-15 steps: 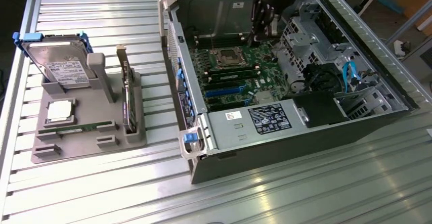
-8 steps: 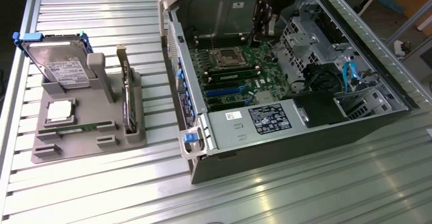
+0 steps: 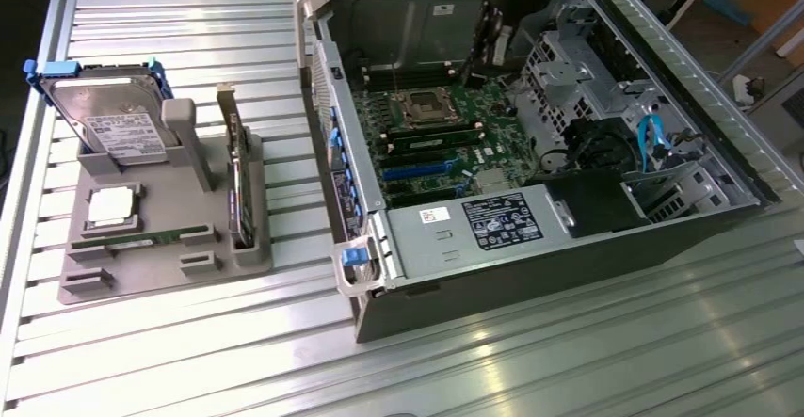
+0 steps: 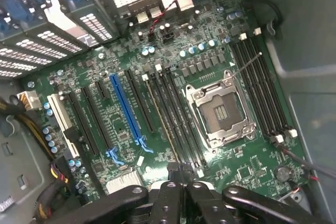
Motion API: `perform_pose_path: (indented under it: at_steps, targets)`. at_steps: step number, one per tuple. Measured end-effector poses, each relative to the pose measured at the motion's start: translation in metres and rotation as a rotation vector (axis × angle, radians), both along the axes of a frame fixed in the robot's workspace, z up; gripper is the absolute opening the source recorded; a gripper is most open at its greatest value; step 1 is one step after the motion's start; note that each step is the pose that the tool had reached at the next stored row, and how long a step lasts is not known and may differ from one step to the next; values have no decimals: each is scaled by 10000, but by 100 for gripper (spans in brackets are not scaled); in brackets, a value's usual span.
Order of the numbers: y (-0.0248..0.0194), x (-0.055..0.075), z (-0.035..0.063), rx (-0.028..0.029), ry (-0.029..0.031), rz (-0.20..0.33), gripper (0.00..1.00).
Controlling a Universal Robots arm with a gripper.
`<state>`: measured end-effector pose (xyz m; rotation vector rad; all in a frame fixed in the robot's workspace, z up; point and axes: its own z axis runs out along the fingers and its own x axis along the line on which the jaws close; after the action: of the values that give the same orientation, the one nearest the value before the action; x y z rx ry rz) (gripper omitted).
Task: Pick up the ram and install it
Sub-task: 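Press down the ram until it locks into place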
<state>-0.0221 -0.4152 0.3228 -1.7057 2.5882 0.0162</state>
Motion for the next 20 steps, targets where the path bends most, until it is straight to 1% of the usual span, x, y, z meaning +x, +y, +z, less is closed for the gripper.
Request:
perform_pose_path:
  at_steps: [9,13,17,20]
  targets:
    - [0,0,-2,-25,0,-1027,11]
    - [0,0,-5,-35,1,-1653,11]
    - [0,0,-7,-50,1,-2442,11]
    - [0,0,-8,-57,1,-2880,11]
